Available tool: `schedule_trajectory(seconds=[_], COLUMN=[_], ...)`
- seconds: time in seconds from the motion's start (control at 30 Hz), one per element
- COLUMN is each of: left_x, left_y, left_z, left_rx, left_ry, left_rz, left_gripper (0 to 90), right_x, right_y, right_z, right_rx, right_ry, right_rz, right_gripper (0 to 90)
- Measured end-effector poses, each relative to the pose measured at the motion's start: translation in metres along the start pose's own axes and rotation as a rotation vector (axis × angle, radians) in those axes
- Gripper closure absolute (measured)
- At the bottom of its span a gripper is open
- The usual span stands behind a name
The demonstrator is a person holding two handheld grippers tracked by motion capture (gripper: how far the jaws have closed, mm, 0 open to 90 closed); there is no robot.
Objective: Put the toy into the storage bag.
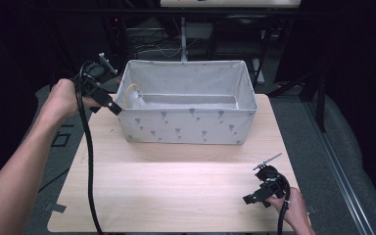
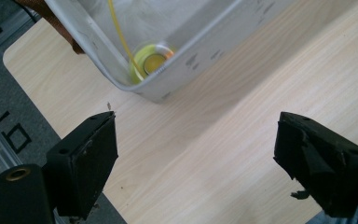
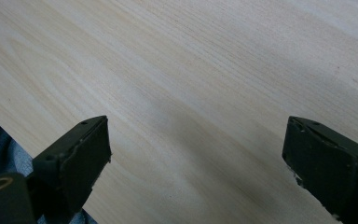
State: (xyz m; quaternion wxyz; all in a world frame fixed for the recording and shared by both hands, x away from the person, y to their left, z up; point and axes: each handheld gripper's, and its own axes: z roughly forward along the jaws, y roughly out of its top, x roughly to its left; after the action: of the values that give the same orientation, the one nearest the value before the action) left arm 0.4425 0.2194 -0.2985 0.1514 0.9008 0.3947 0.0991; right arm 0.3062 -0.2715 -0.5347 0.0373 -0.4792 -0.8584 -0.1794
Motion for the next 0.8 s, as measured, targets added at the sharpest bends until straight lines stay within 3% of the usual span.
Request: schedule_trajectory(seconds=[0.07, 0.17, 0.2, 0.23, 0.5, 0.57, 0.63, 0.8], left_x=[-0.005, -0.015, -0.018, -0.02, -0.046, -0.051, -0.056, -0.066], left_y=[-0.008, -0.02, -0.025, -0.029, -0.072, -0.084, -0.096, -0.126], left_z=[-0.001, -0.001, 0.0, 0.001, 0.025, 0.033, 0.042, 0.066], left_rx=[-0.004, -0.02, -0.023, -0.024, -0.017, -0.023, -0.024, -0.024], left_ry=[0.001, 0.004, 0.004, 0.004, -0.012, -0.02, -0.025, -0.018], left_rz=[0.009, 0.023, 0.028, 0.029, 0.049, 0.04, 0.03, -0.008], left_gripper=[12.6, 12.0, 12.0, 11.7, 9.3, 8.6, 7.6, 3.3], right_x=[0.002, 0.001, 0.002, 0.001, 0.003, 0.004, 0.003, 0.003], right_y=[0.0, 0.0, -0.001, -0.001, 0.0, -0.001, 0.0, 0.0], right_z=[0.001, -0.001, 0.001, 0.0, -0.001, 0.001, -0.001, -0.001], right_rx=[-0.022, -0.006, -0.031, -0.017, -0.006, -0.022, 0.003, 0.005], right_ry=[0.023, 0.003, 0.003, -0.002, 0.005, 0.003, 0.005, -0.006], right_rz=[0.023, 0.004, 0.025, 0.007, 0.009, 0.027, 0.005, 0.001], right_gripper=[7.4, 7.4, 7.4, 7.4, 7.4, 7.4, 7.4, 7.5])
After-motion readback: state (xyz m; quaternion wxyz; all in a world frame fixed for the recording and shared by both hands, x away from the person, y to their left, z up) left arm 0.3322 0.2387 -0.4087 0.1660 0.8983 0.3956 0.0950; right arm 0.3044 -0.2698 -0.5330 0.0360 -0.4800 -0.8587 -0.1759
